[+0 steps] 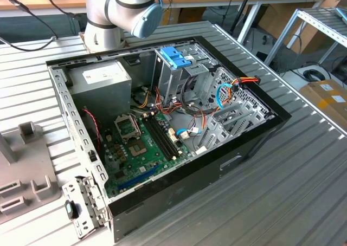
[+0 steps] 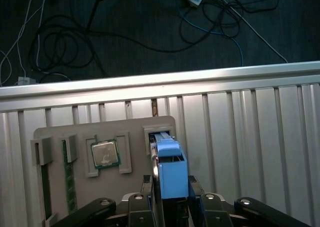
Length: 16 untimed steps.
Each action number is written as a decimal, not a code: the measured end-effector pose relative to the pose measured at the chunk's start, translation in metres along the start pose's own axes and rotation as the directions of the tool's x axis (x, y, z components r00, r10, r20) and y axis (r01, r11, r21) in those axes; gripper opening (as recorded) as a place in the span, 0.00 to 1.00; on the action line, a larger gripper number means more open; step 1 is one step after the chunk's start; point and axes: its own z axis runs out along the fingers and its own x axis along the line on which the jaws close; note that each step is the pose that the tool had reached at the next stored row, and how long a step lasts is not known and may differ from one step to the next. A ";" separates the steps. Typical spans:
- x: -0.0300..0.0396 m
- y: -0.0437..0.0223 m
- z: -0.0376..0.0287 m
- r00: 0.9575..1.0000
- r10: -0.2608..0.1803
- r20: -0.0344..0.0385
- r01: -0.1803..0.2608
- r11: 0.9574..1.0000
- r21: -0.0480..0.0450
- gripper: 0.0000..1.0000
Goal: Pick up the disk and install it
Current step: 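Pick up the disk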
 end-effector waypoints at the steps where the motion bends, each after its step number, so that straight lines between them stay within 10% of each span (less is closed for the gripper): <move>1: 0.0001 -0.0001 0.0012 1.000 0.000 0.000 0.000 1.000 -0.001 0.38; 16: 0.0006 -0.0006 0.0135 1.000 0.000 -0.001 0.000 1.000 -0.006 0.38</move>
